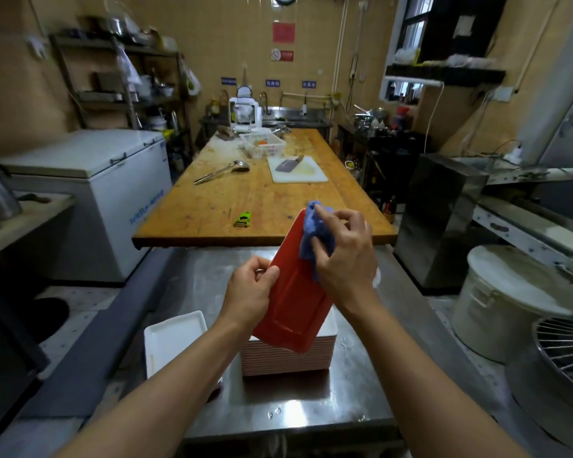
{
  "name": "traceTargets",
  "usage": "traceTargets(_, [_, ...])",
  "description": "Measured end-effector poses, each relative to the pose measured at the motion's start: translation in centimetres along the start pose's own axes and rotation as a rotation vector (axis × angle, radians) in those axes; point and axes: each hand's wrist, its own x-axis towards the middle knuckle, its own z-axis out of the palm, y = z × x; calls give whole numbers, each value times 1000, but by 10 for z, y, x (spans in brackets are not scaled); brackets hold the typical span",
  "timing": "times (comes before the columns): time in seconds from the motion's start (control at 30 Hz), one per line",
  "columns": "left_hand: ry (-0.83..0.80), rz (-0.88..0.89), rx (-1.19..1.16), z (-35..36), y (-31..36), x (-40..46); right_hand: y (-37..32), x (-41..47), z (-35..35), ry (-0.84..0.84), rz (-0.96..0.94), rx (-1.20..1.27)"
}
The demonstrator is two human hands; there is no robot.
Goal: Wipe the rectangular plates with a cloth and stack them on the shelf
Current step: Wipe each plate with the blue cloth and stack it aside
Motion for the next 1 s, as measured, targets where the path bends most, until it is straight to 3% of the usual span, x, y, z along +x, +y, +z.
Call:
traceTargets(0.2, [17,48,-54,-2,15,-9,-17,1,21,-18,-75,-91])
traceTargets(0.5, [36,-59,-238,-5,16,-20,3,-6,16,-47,-111,-64])
traceTargets(0.83, [70,-119,-368,-6,23,-20,20,-4,0,-146,226,323])
traceTargets(1.0, [133,-211,-549,1,24,-6,5,-3,2,-183,324,321])
